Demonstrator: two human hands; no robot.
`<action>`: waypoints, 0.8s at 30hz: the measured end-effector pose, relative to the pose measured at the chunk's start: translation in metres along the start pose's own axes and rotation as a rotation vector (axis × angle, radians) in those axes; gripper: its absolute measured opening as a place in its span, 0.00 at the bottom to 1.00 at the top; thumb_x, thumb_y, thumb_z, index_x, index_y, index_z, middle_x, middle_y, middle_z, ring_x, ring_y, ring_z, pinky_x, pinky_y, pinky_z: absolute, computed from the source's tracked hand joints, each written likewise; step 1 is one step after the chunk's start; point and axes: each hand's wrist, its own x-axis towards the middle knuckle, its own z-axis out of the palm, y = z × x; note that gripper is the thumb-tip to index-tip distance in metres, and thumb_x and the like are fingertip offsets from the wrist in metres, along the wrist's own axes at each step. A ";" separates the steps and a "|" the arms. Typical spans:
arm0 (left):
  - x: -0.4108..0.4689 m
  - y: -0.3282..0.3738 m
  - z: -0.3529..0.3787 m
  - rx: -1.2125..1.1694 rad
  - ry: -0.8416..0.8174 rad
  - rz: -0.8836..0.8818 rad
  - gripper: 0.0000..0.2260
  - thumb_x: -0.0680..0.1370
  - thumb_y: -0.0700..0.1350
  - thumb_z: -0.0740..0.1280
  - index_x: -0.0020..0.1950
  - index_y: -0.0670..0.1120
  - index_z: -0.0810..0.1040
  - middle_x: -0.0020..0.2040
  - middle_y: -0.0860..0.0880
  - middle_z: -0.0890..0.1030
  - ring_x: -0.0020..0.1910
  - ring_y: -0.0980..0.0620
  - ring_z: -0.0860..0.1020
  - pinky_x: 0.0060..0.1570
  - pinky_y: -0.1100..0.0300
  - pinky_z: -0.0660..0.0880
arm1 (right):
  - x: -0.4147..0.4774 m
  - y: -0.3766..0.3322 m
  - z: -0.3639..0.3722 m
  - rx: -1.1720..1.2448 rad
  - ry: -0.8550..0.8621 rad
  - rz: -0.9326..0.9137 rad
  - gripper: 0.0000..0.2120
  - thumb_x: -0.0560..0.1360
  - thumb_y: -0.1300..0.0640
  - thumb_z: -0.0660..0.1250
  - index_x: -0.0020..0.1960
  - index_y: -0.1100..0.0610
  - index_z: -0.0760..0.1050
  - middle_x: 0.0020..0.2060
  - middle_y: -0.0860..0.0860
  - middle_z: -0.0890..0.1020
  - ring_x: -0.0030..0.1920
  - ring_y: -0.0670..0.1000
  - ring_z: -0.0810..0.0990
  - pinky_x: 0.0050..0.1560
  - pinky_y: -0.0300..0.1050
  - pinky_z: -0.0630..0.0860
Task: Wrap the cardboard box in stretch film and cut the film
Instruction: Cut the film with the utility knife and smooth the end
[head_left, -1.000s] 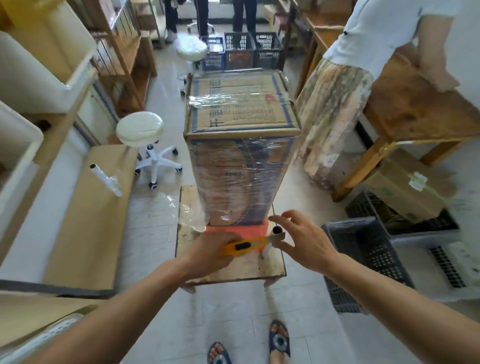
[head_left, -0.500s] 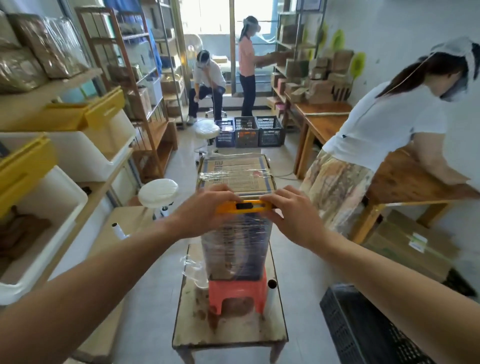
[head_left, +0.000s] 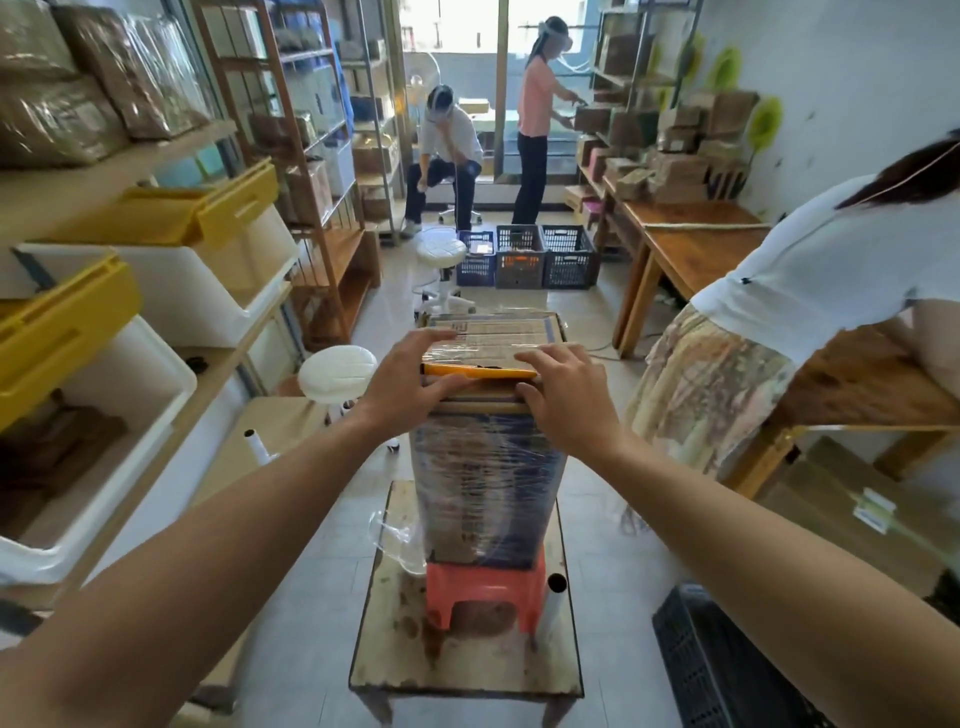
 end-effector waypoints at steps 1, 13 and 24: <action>-0.007 -0.010 0.002 -0.074 0.090 -0.047 0.21 0.79 0.49 0.68 0.71 0.48 0.71 0.64 0.52 0.73 0.62 0.54 0.71 0.62 0.58 0.69 | -0.008 -0.001 0.002 0.010 0.063 -0.036 0.17 0.77 0.51 0.68 0.65 0.50 0.76 0.62 0.51 0.79 0.65 0.54 0.71 0.63 0.56 0.70; -0.097 -0.124 0.087 -0.257 -0.239 -0.462 0.34 0.67 0.53 0.74 0.71 0.50 0.69 0.64 0.51 0.77 0.63 0.53 0.75 0.62 0.52 0.74 | -0.074 -0.061 0.065 0.206 -0.058 -0.244 0.10 0.78 0.58 0.61 0.58 0.57 0.75 0.51 0.55 0.77 0.49 0.54 0.77 0.44 0.49 0.78; -0.118 -0.169 0.131 -0.082 -0.201 -0.611 0.05 0.77 0.45 0.69 0.50 0.46 0.76 0.44 0.48 0.81 0.44 0.47 0.80 0.42 0.60 0.72 | -0.138 -0.063 0.115 0.202 -0.393 0.020 0.12 0.77 0.59 0.64 0.60 0.54 0.76 0.59 0.52 0.77 0.51 0.54 0.79 0.47 0.41 0.73</action>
